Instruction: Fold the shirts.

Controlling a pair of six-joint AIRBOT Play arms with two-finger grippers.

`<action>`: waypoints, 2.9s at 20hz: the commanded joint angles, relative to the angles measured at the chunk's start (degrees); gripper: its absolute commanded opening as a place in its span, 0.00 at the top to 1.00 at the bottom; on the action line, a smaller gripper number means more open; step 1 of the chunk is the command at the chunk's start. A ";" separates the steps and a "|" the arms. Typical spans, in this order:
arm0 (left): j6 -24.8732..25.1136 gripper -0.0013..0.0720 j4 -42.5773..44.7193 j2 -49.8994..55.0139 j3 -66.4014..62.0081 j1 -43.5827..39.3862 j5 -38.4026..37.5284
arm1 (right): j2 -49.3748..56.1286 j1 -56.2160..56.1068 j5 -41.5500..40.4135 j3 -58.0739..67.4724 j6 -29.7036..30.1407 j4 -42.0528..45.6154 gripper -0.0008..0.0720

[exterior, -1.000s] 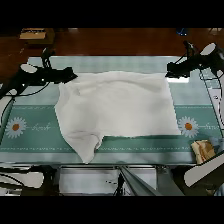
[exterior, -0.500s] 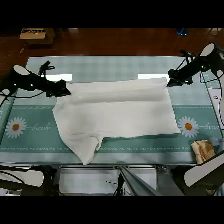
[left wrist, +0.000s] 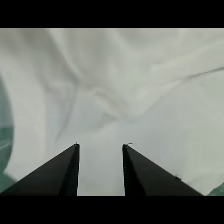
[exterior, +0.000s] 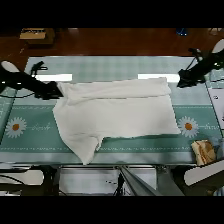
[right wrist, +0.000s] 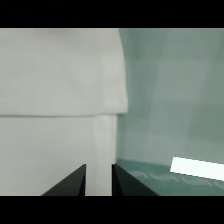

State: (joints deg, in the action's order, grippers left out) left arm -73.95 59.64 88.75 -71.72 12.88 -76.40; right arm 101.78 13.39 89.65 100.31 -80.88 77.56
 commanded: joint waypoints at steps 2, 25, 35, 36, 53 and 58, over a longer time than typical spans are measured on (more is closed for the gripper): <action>1.22 0.52 5.97 -14.40 12.17 10.86 -8.28 | -10.69 7.30 3.89 -4.94 -0.63 5.31 0.62; 5.95 0.15 1.84 -30.10 47.25 4.72 -0.59 | -26.36 18.58 -8.33 -34.01 8.13 -16.04 0.34; 5.75 0.37 -4.87 -18.14 47.12 -6.91 9.60 | -26.36 18.60 -7.56 -34.01 7.26 -15.61 0.34; 5.79 0.71 -5.29 -17.40 47.12 -7.23 9.84 | -26.36 18.58 -7.02 -34.01 7.23 -15.58 0.34; 6.45 0.94 -5.53 -17.42 47.12 -6.84 8.28 | -26.12 30.36 -10.16 -57.44 9.79 -14.99 0.25; 6.43 0.94 -5.95 -17.42 47.12 -6.84 8.26 | -26.12 30.21 -14.60 -64.41 10.12 -20.70 0.26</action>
State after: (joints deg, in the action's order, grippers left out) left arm -67.51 54.04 71.29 -24.62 6.07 -70.57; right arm 75.66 43.66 78.08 39.72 -71.09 59.48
